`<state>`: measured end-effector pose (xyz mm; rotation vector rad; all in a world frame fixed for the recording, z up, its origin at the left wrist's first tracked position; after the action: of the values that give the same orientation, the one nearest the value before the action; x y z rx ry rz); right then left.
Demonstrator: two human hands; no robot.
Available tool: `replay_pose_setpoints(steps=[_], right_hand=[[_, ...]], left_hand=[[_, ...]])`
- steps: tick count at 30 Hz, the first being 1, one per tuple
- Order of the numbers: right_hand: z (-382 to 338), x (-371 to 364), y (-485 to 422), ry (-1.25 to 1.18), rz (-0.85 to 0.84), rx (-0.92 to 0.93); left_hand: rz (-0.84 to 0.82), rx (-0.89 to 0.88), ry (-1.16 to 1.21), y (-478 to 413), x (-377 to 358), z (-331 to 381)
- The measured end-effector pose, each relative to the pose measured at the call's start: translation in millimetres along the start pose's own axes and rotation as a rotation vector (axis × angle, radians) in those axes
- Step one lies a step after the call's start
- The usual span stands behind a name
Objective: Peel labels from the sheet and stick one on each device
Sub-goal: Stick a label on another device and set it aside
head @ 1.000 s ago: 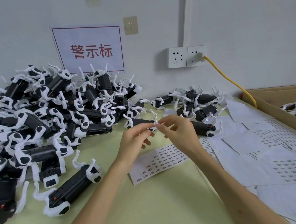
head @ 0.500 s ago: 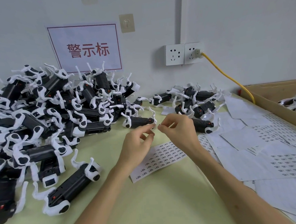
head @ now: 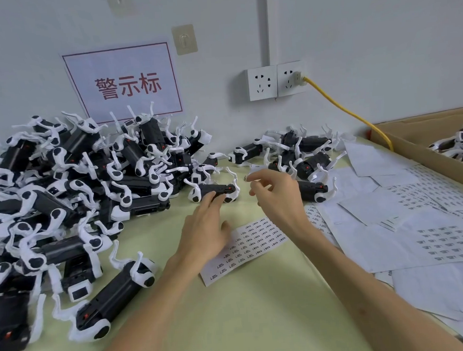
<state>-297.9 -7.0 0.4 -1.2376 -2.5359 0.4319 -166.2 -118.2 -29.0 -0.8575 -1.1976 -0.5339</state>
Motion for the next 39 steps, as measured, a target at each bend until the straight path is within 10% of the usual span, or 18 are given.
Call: replay_pose_setpoints(steps=[5,9,13,23,27,31,39], right_hand=[[-1,2,-1,-0.041,0.065,0.000],[-3,5,-1,-0.040,0.106,0.002],[-3,6,0,-0.039,0.110,0.000],[-8,7,2,-0.051,0.110,0.018],[-7,7,3,-0.123,0.092,0.001],[1,-7,3,-0.407,-0.178,-0.324],[0,-22,9,-0.612,-0.435,-0.427]], left_hand=[[0.234,-0.054,-0.461,-23,22,-7],[-0.027,-0.075,-0.680,-60,18,-10],[-0.225,-0.067,-0.551,-74,4,-12],[0.134,0.048,-0.417,-64,6,-14],[0.523,0.121,0.098,-41,28,-17],[0.542,-0.016,0.699,-16,30,-1],[0.635,-0.247,0.186,3,25,13]])
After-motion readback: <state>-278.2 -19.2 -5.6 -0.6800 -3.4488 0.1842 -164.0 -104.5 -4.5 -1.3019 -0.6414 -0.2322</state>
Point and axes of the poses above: each hand's wrist, its own y-axis away from the middle knuckle, its own x-axis out of the back of the hand, z = x × y, the point moved 4 cm from there along -y, towards the middle knuckle, and after that the axes turned 11 degrees about -y, right-handed, at the moved point
